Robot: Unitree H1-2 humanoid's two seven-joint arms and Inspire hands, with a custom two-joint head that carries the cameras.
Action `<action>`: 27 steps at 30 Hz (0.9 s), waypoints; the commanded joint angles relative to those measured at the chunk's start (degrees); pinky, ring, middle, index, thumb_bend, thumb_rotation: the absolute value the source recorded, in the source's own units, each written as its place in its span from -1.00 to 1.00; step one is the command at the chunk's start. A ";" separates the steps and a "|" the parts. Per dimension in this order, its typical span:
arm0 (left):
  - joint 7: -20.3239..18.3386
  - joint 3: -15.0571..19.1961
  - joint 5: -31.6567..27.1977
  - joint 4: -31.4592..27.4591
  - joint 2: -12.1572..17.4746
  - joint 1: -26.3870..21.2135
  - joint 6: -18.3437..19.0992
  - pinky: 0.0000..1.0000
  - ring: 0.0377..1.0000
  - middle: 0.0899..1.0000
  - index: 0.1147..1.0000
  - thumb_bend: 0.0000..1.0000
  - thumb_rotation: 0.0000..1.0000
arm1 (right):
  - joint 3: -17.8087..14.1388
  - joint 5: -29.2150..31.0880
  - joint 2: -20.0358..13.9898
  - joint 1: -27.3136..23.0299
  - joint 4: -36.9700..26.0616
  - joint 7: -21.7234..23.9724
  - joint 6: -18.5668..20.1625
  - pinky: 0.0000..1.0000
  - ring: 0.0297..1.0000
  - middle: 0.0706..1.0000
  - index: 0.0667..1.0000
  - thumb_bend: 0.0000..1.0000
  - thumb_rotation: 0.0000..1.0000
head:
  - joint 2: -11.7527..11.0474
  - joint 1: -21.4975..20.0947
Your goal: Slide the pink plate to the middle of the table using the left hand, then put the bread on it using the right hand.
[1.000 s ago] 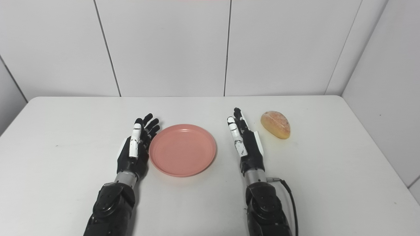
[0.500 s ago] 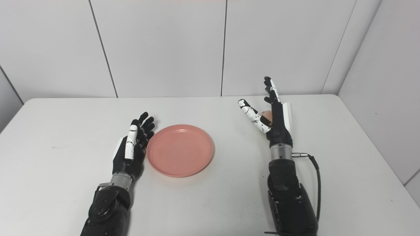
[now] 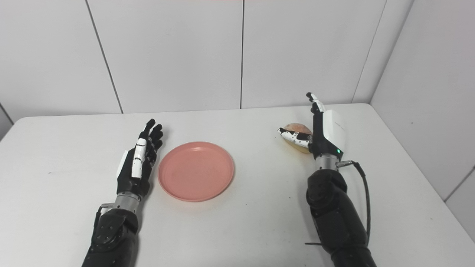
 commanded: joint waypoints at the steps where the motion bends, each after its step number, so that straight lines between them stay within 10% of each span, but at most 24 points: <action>1: 0.21 0.21 0.97 2.02 0.80 0.49 -2.55 1.00 0.97 0.90 0.85 -0.20 1.00 | 0.36 -1.43 -1.87 -3.52 0.19 -1.92 1.02 0.41 0.60 0.67 0.66 0.48 -0.54 | -0.01 0.06; 15: 1.47 -0.14 2.31 2.55 1.16 0.46 -1.61 1.00 0.96 0.89 0.85 -0.18 1.00 | 3.53 -1.16 -4.64 -4.65 8.84 -0.25 4.39 0.40 0.58 0.64 0.64 0.34 -0.68 | 0.25 0.11; 23: 1.37 -0.32 2.42 2.60 1.41 0.45 -1.53 1.00 0.95 0.89 0.85 -0.19 1.00 | 2.74 2.52 -3.46 -4.40 10.90 -4.17 -0.17 -0.60 -0.47 -0.29 0.28 0.06 -1.00 | 0.58 0.15; 27: 1.19 -0.20 1.89 2.59 1.33 0.36 -1.03 1.00 0.95 0.89 0.85 -0.21 1.00 | 3.26 3.17 -3.37 -4.45 10.47 -4.51 -0.43 -0.48 -0.33 -0.20 -0.01 0.03 -0.96 | 0.60 0.16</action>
